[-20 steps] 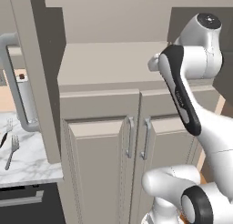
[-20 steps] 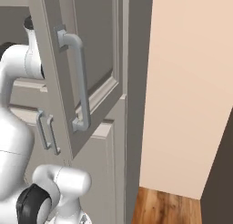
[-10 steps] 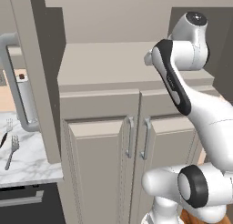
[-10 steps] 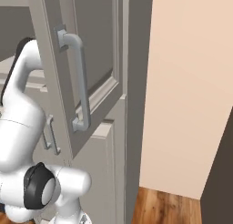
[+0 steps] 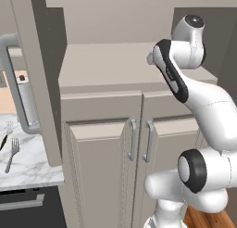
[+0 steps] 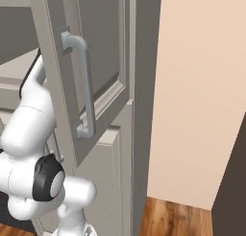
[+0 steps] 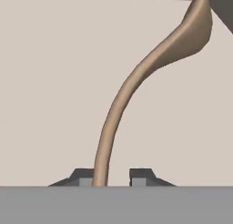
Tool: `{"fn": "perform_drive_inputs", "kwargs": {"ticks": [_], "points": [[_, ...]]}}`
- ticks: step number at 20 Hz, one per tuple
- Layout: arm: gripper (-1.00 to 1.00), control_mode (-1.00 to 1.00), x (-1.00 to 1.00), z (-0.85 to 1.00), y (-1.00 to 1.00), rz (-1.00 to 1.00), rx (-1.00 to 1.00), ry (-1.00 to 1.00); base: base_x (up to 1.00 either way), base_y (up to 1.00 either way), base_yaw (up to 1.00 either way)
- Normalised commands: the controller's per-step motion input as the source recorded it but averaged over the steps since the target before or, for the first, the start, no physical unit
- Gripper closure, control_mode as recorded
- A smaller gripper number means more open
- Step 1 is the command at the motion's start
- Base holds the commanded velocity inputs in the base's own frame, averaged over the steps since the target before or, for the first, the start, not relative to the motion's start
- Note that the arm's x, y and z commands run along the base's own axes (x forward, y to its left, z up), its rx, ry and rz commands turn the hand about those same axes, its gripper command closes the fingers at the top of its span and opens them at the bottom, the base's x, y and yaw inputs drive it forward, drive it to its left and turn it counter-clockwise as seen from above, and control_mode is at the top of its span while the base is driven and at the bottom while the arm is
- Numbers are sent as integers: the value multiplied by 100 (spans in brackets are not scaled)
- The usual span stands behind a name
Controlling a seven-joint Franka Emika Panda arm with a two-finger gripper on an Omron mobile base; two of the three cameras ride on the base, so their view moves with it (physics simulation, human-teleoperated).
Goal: Organize the utensils by type. Pick up the wooden spoons from the counter and place them in the open cabinet. Then pick up the metallic utensils from the counter and place them in the open drawer.
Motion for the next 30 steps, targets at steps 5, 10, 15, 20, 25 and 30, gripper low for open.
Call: {"fn": "perform_drive_inputs", "kwargs": {"ticks": [5,10,15,20,25,30], "points": [[100,-100,24,-18,-1,0,0,-2,0,0,0],[-100,-100,0,-2,1,0,0,-6,0,0,0],[-100,-100,1,0,0,0,0,-18,0,0,0],[-100,-100,-17,1,3,0,0,-35,0,0,0],[-100,-100,-77,28,29,0,0,-50,0,0,0],[-100,-100,-95,79,48,0,-2,-19,0,0,0]]}}
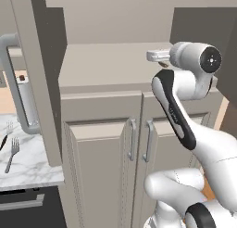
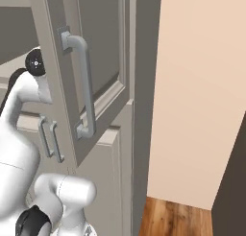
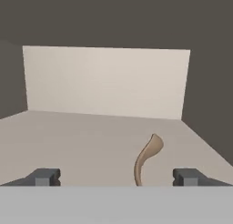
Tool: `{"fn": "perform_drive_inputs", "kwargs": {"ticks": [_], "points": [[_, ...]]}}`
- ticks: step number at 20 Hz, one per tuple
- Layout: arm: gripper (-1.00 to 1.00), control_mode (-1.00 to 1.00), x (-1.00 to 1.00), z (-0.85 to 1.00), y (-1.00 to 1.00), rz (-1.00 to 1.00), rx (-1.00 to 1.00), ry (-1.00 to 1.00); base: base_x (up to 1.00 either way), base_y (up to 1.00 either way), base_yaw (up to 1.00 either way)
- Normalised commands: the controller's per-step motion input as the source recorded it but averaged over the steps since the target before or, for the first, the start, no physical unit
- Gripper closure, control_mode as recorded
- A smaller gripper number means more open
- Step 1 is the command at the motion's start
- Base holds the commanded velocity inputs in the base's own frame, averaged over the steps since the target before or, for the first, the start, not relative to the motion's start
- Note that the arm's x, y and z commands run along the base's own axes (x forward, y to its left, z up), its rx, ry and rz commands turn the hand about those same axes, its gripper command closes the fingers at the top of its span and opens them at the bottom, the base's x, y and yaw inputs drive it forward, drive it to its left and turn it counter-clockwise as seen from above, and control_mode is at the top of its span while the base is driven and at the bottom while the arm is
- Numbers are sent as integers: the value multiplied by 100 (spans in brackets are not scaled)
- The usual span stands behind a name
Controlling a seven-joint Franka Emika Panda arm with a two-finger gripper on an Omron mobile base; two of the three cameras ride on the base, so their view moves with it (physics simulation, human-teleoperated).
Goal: Organize the utensils by type. Pick up the wooden spoons from the counter and place them in the open cabinet. Then pick up the metallic utensils from the counter and place them in the open drawer.
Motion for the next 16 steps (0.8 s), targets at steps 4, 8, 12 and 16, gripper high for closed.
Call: {"fn": "perform_drive_inputs", "kwargs": {"ticks": [4,8,12,16], "points": [[-100,-100,-100,70,37,-2,0,0,0,0,0],[-100,-100,-100,31,10,-7,0,8,0,0,0],[-100,-100,-100,2,0,-8,1,26,0,0,0],[-100,-100,-100,-20,0,0,13,23,0,0,0]]}}
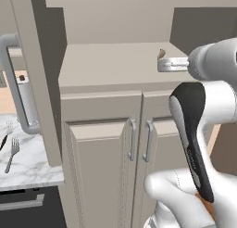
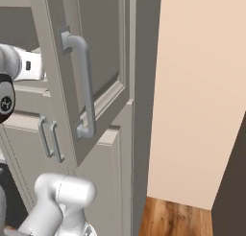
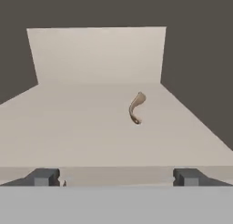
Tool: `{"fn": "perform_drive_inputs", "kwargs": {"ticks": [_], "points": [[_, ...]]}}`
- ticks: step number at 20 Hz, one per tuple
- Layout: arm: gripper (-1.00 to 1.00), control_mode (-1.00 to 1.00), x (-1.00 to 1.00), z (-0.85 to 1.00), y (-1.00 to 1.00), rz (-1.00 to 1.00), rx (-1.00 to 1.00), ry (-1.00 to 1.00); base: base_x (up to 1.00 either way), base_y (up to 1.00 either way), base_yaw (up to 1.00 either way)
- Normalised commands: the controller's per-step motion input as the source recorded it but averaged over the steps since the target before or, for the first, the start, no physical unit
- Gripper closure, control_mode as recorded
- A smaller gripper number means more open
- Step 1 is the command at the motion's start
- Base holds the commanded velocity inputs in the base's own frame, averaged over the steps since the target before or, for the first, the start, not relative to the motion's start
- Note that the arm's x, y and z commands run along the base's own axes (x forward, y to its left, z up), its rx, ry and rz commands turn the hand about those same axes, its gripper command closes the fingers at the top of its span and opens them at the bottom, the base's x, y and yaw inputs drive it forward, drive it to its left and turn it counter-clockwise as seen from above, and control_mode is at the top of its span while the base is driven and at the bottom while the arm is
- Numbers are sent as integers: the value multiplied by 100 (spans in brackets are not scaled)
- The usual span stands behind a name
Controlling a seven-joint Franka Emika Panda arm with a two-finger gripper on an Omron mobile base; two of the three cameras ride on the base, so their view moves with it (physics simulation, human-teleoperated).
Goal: Organize the utensils by type. Pick up the wooden spoons from the counter and place them in the open cabinet. Then pick up the metallic utensils from the counter and place them in the open drawer.
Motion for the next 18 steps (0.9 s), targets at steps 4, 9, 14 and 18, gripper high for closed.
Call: {"fn": "perform_drive_inputs", "kwargs": {"ticks": [4,9,14,18], "points": [[-100,-100,-100,-59,0,0,15,11,0,0,0],[-100,-100,-100,-93,0,0,6,15,0,0,0],[-100,-100,-92,-100,0,0,0,26,0,0,0],[-100,-100,-57,-95,-1,0,0,31,0,0,0]]}}
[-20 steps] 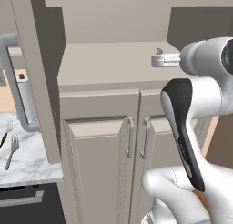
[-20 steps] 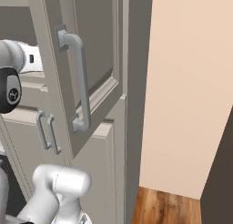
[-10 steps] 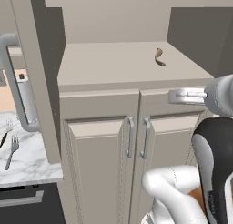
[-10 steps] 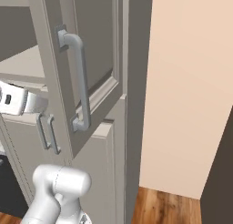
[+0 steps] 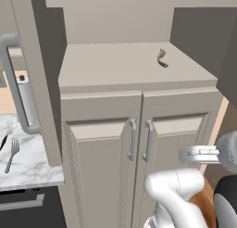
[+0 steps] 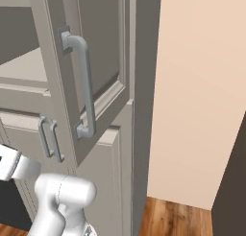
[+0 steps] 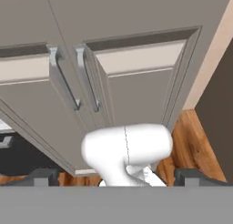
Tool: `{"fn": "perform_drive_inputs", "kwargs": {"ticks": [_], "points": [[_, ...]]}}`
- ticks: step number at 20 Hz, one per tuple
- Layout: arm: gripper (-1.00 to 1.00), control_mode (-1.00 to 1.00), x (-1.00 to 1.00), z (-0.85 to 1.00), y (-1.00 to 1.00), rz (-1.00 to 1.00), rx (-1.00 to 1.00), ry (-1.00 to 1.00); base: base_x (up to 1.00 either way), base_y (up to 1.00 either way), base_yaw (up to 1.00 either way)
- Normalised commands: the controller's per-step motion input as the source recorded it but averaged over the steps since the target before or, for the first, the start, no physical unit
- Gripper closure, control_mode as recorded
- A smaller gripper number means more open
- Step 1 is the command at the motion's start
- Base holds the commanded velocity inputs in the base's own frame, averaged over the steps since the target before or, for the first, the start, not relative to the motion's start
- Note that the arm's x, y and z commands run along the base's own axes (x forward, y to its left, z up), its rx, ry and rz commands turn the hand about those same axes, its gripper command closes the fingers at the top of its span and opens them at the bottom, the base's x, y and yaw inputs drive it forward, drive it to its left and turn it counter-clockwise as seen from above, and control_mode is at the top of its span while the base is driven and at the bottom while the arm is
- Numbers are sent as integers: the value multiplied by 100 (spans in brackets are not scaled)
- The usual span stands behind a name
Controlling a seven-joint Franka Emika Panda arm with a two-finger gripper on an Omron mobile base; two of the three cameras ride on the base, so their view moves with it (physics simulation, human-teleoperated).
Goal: Organize the utensils by type. Pick up the wooden spoons from the counter and place them in the open cabinet. Then pick up the metallic utensils from the counter and place them in the open drawer.
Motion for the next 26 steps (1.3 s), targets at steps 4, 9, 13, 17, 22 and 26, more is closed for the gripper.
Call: {"fn": "perform_drive_inputs", "kwargs": {"ticks": [4,9,13,17,22,26], "points": [[-100,-100,-14,-59,-9,0,3,20,0,0,0],[-100,-100,2,-14,0,0,-2,-11,0,0,0],[-100,-100,29,-1,0,0,-6,-27,0,0,0],[-100,-100,60,-4,-8,0,-1,-11,0,0,0],[-100,-100,67,-16,-14,0,0,0,0,0,0],[-100,-100,22,-46,0,0,0,0,0,0,0]]}}
